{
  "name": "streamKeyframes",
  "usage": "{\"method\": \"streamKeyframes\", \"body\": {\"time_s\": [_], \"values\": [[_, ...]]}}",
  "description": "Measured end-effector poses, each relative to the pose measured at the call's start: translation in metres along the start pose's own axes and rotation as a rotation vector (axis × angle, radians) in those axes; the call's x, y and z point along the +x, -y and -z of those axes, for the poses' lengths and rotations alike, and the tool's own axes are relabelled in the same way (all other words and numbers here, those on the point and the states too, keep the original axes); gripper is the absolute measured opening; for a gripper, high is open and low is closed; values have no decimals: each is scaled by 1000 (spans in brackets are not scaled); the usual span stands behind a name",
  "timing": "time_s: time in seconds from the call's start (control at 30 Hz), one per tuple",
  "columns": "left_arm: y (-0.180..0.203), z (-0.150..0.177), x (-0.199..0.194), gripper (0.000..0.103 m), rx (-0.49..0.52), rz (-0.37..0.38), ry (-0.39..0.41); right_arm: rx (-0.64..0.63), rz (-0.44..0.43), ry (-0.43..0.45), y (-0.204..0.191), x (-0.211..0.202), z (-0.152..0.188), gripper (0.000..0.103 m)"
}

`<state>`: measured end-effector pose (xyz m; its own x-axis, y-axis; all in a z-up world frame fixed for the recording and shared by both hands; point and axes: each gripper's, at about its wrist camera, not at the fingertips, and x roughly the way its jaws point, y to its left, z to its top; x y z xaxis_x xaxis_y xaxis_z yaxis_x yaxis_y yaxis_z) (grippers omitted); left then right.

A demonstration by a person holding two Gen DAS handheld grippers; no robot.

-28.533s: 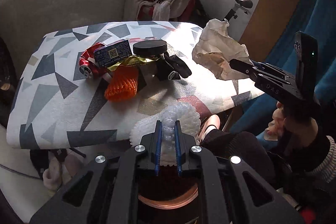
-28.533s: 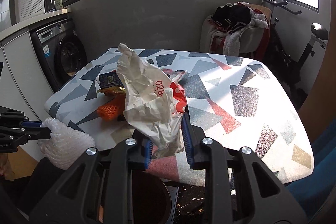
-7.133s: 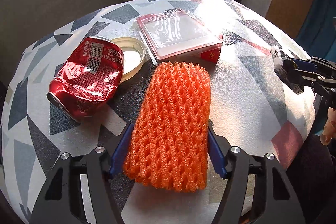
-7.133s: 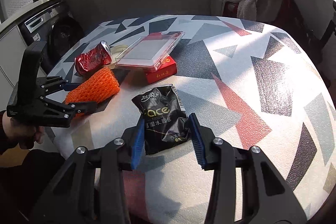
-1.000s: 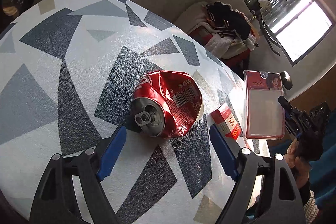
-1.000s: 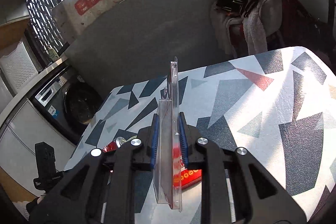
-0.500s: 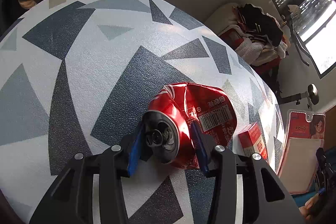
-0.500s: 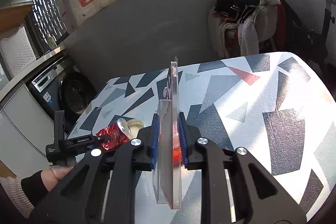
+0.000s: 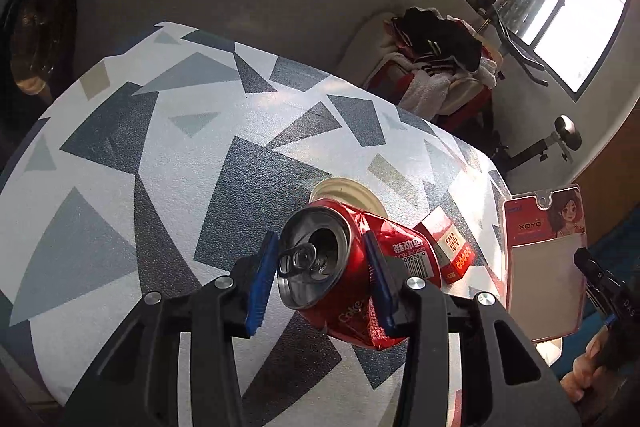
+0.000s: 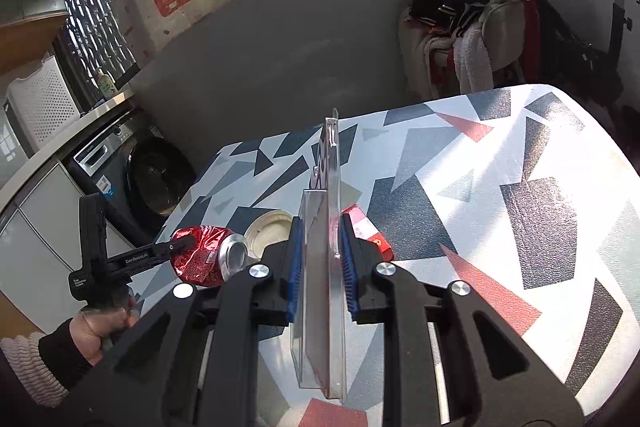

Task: Collect trash
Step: 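Lift the card case and red can off the board and carry them toward the bin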

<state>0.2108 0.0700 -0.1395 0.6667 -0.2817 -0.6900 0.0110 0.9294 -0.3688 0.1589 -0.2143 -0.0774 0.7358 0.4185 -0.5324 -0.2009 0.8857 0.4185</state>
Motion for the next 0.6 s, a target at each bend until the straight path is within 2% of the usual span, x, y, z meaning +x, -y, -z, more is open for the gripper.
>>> {"method": "streamKeyframes", "body": {"time_s": [0.17, 0.37, 0.6], "values": [[13, 20, -32, 42, 51, 29, 22, -1, 3, 1, -6, -18, 11, 21], [23, 62, -61, 42, 111, 70, -4, 11, 4, 2, -10, -42, 29, 21], [29, 95, -88, 42, 149, 89, -4, 7, -5, -5, -21, -65, 54, 21]]}}
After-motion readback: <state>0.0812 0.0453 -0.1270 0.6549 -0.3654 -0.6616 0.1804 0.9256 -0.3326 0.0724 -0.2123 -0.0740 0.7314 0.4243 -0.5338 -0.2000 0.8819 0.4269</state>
